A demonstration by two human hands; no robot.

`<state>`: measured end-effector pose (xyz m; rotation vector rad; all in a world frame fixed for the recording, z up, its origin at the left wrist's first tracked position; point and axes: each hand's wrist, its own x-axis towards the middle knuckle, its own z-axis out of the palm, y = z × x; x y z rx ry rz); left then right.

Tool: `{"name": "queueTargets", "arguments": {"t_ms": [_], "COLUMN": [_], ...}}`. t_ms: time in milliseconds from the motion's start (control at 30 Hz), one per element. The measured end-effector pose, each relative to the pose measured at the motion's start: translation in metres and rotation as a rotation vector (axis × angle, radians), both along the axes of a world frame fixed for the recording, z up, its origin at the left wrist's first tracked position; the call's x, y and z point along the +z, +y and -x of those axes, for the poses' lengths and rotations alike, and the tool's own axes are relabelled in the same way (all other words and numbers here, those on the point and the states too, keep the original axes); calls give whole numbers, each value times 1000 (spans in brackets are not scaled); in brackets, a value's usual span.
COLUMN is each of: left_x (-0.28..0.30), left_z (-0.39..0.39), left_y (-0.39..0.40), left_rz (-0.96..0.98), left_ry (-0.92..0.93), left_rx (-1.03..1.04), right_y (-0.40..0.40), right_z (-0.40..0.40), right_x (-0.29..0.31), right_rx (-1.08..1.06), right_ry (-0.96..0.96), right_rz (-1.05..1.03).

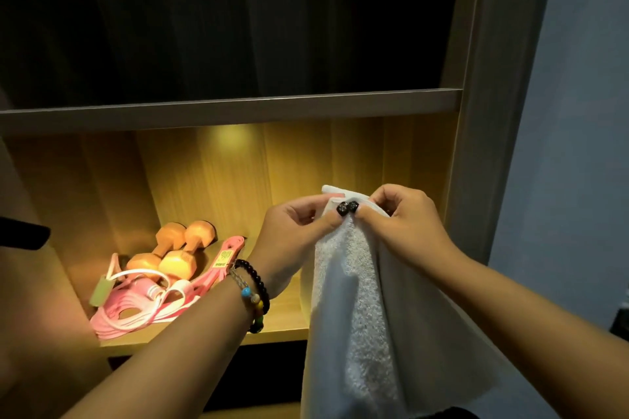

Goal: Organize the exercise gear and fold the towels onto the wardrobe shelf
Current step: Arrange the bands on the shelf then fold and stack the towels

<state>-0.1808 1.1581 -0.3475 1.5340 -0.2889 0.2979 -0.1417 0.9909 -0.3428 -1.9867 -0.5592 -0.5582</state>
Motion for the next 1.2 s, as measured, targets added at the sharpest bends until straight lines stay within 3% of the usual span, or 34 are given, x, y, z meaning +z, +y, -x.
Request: {"name": "queueTargets", "arguments": {"t_ms": [133,233,300,400,567,700,800,900,1000,1100,1200], "left_x": [-1,0,6,17,11,-9,-22,-28,-31,-31,-34], "left_z": [-11,-20,-21,-21,-15,-14,-13,-12,-19,-26,-32], "left_y": [-6,-4,8,37,73,110,129,132,130,119,108], "left_rz": [-120,-32,66,75,-217,-289,-375,-539,-730,-599,-342], "left_ry": [-38,7,50,4,-69,-4,36,44,52,133,348], "left_rx": [192,267,314,436,578,727,742,723,733,838,977], "right_y": [2,-11,-32,-49,-39,-31,-25,-23,-23,-19,-11], "right_z": [-2,-8,-21,-36,-53,-50,-47,-49,-55,-52,-36], "right_x": [-6,-9,-20,-49,-37,8,28,41,39,38,35], "right_rx": [26,358,496,414,146,12,-31,-160,-213,-199,-31], "right_ry": [34,304,541,624,398,59,-299,-507,-623,-706,-738], "right_rz": [-63,-105,147,645,1073,1188,1378,1379,1164,1020,1094]}}
